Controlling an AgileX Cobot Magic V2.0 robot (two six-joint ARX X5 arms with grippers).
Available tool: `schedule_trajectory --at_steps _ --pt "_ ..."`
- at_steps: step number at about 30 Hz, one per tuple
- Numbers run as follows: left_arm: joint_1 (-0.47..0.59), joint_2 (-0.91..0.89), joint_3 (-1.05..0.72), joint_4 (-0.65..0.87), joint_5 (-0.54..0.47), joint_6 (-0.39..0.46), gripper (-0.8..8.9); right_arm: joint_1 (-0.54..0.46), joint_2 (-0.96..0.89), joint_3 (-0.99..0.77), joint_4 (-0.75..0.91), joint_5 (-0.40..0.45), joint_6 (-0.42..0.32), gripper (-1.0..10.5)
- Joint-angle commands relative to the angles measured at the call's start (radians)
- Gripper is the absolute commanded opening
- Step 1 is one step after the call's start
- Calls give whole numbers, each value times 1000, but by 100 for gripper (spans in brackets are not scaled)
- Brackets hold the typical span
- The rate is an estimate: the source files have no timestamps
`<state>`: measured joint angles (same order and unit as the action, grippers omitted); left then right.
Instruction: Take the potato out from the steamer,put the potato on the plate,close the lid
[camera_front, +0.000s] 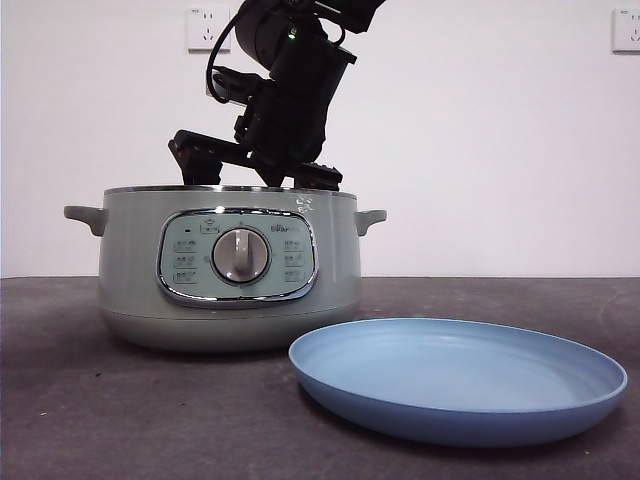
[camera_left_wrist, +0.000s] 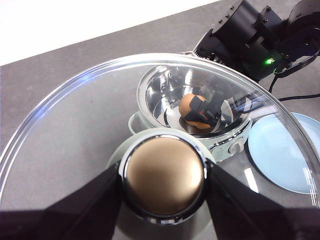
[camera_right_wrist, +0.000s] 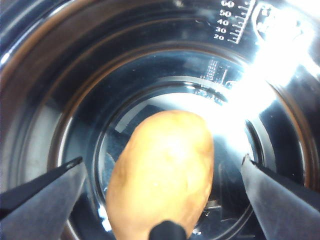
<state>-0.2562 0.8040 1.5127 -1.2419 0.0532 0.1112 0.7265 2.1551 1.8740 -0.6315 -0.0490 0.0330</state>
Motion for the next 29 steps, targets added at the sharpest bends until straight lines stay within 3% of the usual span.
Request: schedule_trajectory --at_steps 1,3,5,8,11,22,29 --pt "3 -11 14 43 5 -7 -9 3 37 1 -6 3 -1 526" --pt "3 -11 14 43 5 -7 -8 3 43 1 -5 4 -1 522" --pt "3 -11 14 43 5 -7 -9 3 44 1 -5 3 -1 416" --pt "3 -11 14 43 5 -7 -9 3 44 1 -5 -3 -1 236" --pt "3 -11 14 43 5 -7 -9 3 44 1 -3 -4 -12 -24" --pt "2 -11 14 58 5 -6 -9 3 -93 1 12 0 -35 -11" --pt "2 -8 14 67 7 -6 -9 2 -292 1 -172 -1 -69 -12"
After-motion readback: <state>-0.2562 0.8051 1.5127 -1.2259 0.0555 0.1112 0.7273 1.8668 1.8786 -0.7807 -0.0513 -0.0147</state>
